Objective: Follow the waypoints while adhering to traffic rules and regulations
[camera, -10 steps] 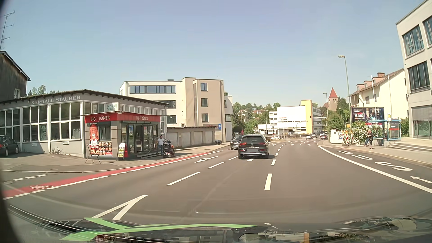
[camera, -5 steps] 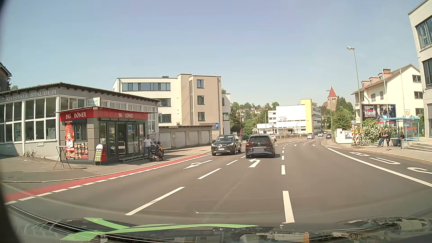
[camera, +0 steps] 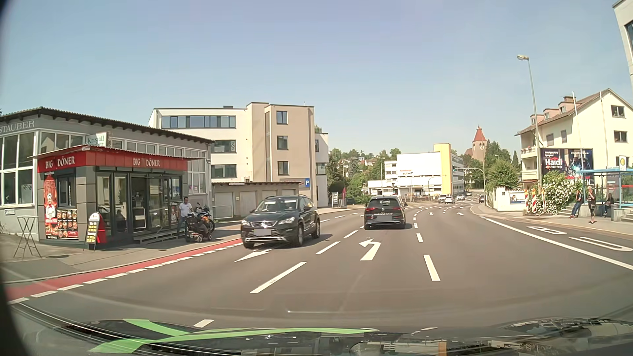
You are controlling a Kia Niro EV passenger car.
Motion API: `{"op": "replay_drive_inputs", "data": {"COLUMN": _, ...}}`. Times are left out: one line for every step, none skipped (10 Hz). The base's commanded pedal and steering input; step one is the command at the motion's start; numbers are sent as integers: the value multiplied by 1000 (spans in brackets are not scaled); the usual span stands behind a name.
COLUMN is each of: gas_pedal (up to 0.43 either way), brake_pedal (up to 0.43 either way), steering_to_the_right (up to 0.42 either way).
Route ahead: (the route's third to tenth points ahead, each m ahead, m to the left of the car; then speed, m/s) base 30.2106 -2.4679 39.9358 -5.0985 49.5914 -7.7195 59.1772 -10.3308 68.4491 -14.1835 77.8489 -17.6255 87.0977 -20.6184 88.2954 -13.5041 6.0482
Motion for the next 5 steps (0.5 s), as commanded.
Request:
{"op": "replay_drive_inputs", "data": {"gas_pedal": 0, "brake_pedal": 61, "steering_to_the_right": 41}}
{"op": "replay_drive_inputs", "data": {"gas_pedal": 0, "brake_pedal": 37, "steering_to_the_right": 41}}
{"op": "replay_drive_inputs", "data": {"gas_pedal": 0, "brake_pedal": 0, "steering_to_the_right": 41}}
{"op": "replay_drive_inputs", "data": {"gas_pedal": 0, "brake_pedal": 0, "steering_to_the_right": 41}}
{"op": "replay_drive_inputs", "data": {"gas_pedal": 0, "brake_pedal": 0, "steering_to_the_right": 41}}
